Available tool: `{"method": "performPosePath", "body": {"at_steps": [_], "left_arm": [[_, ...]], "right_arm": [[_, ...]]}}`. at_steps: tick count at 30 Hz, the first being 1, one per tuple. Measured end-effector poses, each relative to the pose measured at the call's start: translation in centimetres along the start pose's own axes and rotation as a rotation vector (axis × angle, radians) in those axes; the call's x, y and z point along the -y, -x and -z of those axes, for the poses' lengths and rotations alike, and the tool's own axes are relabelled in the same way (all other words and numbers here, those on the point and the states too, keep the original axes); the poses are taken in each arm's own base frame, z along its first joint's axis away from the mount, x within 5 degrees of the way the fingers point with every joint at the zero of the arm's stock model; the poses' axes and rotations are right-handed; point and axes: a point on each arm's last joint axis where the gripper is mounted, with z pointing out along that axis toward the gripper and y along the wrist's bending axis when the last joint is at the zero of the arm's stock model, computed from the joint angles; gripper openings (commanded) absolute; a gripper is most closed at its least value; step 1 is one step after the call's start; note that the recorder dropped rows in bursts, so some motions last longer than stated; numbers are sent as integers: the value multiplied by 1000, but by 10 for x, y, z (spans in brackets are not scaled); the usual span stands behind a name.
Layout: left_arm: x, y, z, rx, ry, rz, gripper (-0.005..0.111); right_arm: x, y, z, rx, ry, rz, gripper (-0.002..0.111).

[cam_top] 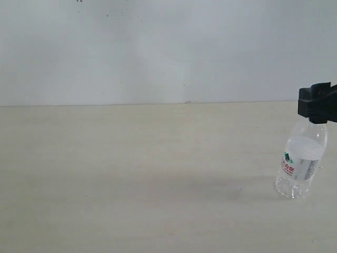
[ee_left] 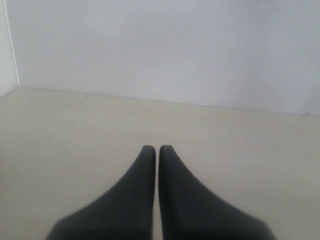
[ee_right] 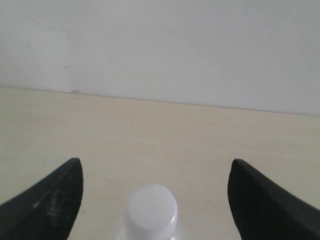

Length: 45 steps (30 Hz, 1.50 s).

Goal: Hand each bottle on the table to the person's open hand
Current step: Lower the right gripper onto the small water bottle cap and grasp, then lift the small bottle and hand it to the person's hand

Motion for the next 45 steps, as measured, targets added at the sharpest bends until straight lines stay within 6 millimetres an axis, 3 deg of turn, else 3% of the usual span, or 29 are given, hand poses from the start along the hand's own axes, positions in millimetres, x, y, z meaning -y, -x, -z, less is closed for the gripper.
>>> {"method": "performPosePath", "body": {"at_steps": [7,17,20,22,24,31,36,41,45], "left_arm": [[0,0,0,0,0,0,4],[0,0,0,0,0,0,4],[0,0,0,0,0,0,4],[0,0,0,0,0,0,4],[0,0,0,0,0,0,4],[0,0,0,0,0,0,4],[0,0,0,0,0,0,4],[0,0,0,0,0,0,4],[0,0,0,0,0,0,4]], "right_arm": [[-1,-18,-26,-50,-17,32,74],[-1,-27,-39,-44,-27,63,74],[-2,-35,-47,-68,-28,68,58],[-2,-35,-48,-63,-32,55,35],[-1,-33,-48,-46,-36,48,0],[-3,-13,-31,43,-15,38,0],[-37,5,-6,118,132,88,0],[-90,9,13,103,353,132,0],[-120,12,20,127,461,144,0]]}}
